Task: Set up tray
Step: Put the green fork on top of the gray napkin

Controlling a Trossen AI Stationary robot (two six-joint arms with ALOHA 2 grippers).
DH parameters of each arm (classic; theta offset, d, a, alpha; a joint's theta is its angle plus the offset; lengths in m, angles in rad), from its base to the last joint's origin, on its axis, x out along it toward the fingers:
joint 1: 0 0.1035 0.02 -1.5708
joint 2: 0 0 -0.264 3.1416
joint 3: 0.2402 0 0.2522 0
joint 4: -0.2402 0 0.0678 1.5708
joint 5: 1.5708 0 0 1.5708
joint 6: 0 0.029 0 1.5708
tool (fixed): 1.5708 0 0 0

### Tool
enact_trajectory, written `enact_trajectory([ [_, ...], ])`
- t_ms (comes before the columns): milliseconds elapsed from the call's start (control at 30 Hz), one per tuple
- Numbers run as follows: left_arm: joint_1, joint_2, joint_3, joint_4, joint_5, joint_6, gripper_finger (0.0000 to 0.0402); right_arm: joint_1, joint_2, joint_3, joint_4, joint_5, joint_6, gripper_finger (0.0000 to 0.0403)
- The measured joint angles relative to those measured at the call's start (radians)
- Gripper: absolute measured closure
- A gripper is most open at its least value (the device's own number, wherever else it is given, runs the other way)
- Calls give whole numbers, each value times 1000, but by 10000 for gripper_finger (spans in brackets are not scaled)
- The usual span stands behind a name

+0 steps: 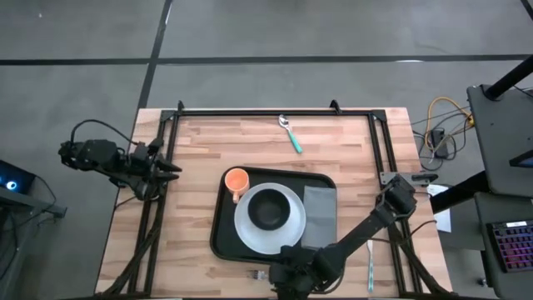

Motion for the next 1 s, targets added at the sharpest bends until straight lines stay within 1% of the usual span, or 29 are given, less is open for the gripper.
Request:
enact_trajectory([
  [100,0,-22,-22,11,26,11,322,-1,21,18,27,-22,2,190],
  [233,0,-22,-20,5,25,30,322,-4,53,45,21,29,5,190],
  [400,0,-19,-2,1,26,30,322,-23,114,90,20,24,5,190],
  [533,0,-19,0,-4,30,30,322,-31,165,144,-38,5,4,190],
  [700,0,-19,0,-5,32,30,322,-32,191,183,-146,0,14,190],
  [1000,0,-17,0,-5,33,29,322,-42,211,172,-172,-37,26,193],
])
